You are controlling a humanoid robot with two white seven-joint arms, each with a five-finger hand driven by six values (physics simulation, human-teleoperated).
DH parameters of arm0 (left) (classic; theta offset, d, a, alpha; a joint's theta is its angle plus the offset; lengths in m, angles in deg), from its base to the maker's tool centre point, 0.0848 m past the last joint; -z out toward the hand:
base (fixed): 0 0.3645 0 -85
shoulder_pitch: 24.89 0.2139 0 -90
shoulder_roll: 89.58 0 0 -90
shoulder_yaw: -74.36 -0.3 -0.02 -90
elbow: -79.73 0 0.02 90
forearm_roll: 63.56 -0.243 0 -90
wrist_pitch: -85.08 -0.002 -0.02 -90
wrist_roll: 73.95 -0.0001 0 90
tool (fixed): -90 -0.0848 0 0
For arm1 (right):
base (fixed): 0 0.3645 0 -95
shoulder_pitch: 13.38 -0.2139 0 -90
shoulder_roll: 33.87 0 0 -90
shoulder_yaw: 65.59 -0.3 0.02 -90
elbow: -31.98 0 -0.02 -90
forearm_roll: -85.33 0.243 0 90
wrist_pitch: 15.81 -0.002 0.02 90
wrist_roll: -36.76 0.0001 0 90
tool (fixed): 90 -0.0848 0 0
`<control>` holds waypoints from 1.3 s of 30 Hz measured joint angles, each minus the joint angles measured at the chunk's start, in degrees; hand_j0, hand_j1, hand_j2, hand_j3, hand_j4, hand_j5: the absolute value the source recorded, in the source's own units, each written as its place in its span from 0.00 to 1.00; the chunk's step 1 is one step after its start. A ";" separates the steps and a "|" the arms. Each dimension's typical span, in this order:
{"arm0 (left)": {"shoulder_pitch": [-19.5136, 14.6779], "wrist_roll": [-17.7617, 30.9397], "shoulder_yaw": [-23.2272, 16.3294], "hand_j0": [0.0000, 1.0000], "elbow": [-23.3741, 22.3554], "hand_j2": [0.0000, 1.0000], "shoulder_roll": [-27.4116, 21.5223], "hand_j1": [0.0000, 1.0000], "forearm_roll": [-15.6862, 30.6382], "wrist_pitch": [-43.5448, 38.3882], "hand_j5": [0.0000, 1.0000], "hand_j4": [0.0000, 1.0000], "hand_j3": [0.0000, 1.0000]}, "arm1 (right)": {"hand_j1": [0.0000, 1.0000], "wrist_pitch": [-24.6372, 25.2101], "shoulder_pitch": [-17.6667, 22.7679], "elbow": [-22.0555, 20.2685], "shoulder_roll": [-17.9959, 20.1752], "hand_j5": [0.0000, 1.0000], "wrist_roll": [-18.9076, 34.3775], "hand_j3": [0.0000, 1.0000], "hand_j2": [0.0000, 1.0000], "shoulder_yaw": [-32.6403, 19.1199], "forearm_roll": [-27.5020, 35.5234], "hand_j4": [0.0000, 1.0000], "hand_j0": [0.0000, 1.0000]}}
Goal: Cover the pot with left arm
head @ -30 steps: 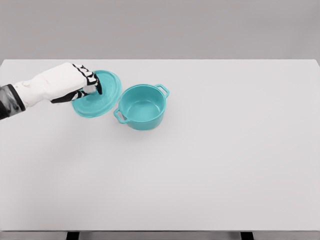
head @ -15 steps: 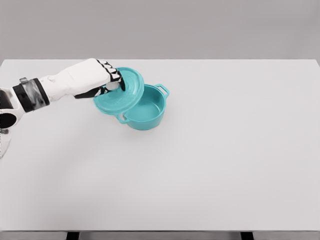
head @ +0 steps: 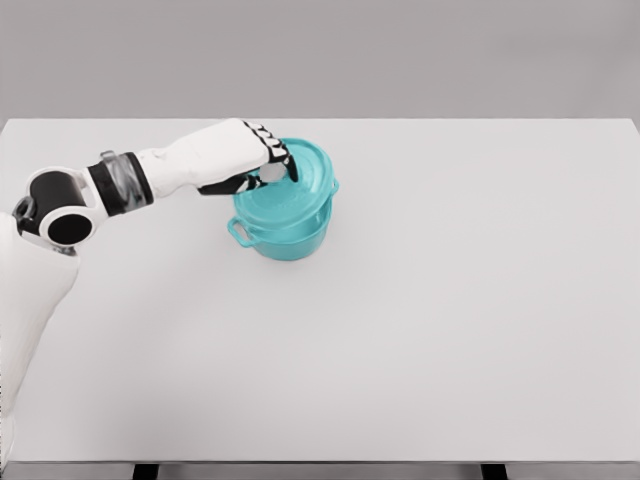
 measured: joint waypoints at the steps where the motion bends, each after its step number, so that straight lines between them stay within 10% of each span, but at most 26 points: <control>1: -0.17 0.00 -0.10 0.56 -0.34 0.56 0.32 0.56 -0.09 0.00 0.56 0.56 0.56 | 1.00 0.00 0.00 0.00 0.00 1.00 0.00 1.00 1.00 0.00 0.00 1.00 1.00; 39: -2.55 -0.03 -1.86 0.56 -12.13 0.56 3.81 0.56 -2.72 0.00 0.56 0.56 0.56 | 1.00 0.00 0.09 0.01 0.00 1.00 0.00 1.00 1.00 0.00 0.00 1.00 1.00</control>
